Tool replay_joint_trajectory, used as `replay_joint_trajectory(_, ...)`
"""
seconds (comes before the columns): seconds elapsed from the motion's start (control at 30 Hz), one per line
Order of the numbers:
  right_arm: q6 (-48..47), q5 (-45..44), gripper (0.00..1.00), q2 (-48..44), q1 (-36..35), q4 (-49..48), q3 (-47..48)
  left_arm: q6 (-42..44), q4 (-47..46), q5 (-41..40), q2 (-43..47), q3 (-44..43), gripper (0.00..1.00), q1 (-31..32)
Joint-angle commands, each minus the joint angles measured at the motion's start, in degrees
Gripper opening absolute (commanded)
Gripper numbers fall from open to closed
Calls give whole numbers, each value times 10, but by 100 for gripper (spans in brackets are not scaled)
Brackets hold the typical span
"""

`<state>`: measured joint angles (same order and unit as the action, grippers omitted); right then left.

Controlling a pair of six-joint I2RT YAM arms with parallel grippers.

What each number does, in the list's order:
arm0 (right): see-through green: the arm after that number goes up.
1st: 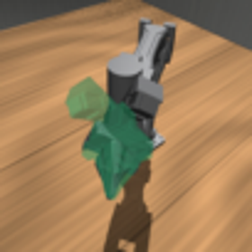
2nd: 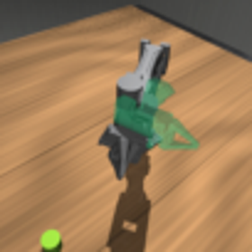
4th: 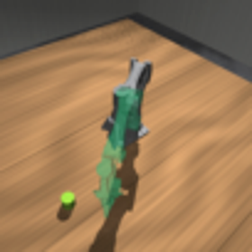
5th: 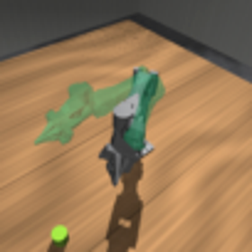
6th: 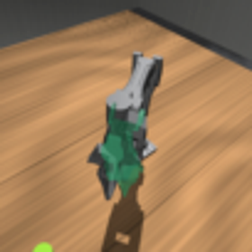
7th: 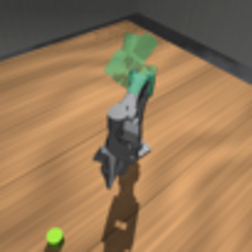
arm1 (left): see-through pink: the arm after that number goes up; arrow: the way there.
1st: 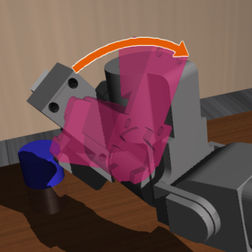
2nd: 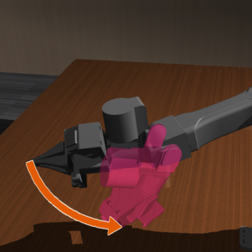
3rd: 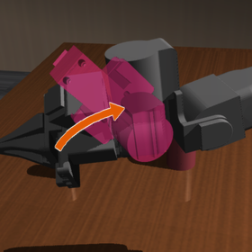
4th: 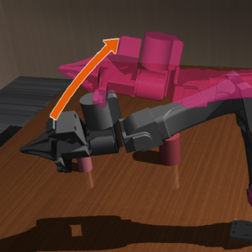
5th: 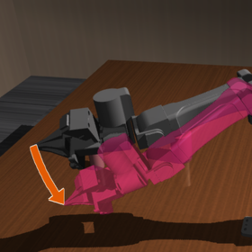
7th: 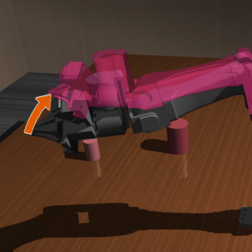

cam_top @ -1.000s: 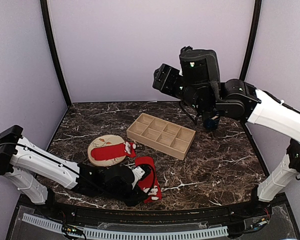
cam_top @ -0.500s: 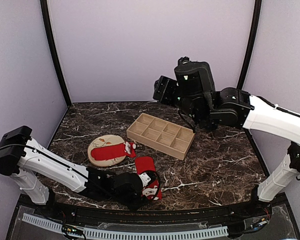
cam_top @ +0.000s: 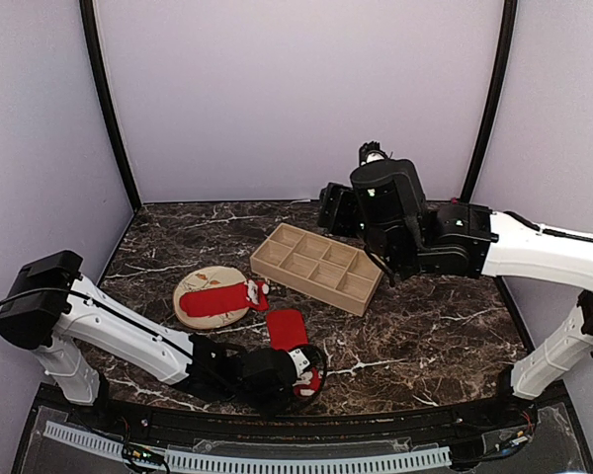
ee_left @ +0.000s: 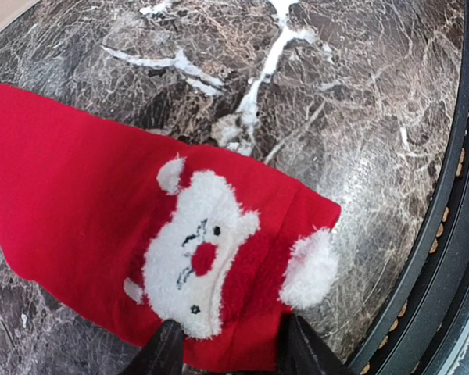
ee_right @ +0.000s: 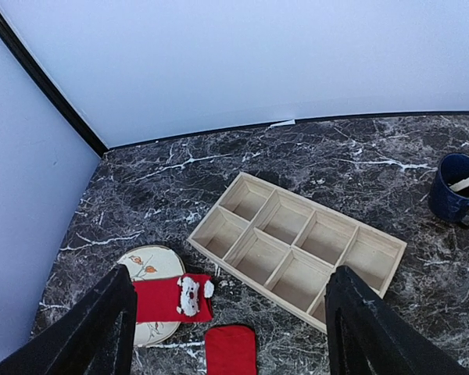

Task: Roll the socks
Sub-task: Pick up the sock from the center of the board.

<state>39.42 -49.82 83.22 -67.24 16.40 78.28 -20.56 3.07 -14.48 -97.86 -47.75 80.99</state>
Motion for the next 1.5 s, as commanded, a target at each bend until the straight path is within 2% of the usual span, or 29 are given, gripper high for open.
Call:
replay_joint_trajectory(0.0, -5, -12, 76, -12, 5, -23, -5, 12, 34, -11, -11, -19, 41, 9)
replay_joint_trajectory(0.13, -7, -14, 76, -14, 5, -24, -7, 13, 48, -17, -22, -28, 32, 13)
replay_joint_trajectory(0.23, -10, -15, 76, -14, 4, -25, -10, 12, 53, -19, -22, -30, 21, 17)
replay_joint_trajectory(0.37, -11, -15, 76, -15, 5, -25, -17, 5, 64, -24, -20, -33, 18, 18)
replay_joint_trajectory(0.47, -13, -14, 76, -17, 5, -24, -24, -8, 75, -36, -14, -34, 25, 19)
replay_joint_trajectory(0.6, -13, -9, 76, -20, 5, -27, -31, -18, 75, -43, 2, -30, 49, 20)
replay_joint_trajectory(0.67, -14, -7, 76, -22, 5, -29, -35, -18, 74, -44, 10, -28, 54, 22)
replay_joint_trajectory(1.1, -12, -7, 76, -34, 4, -42, -61, 1, 67, -63, 26, -33, 51, 50)
replay_joint_trajectory(1.47, -12, -3, 76, -37, 5, -46, -68, 9, 88, -64, -24, -60, 45, 51)
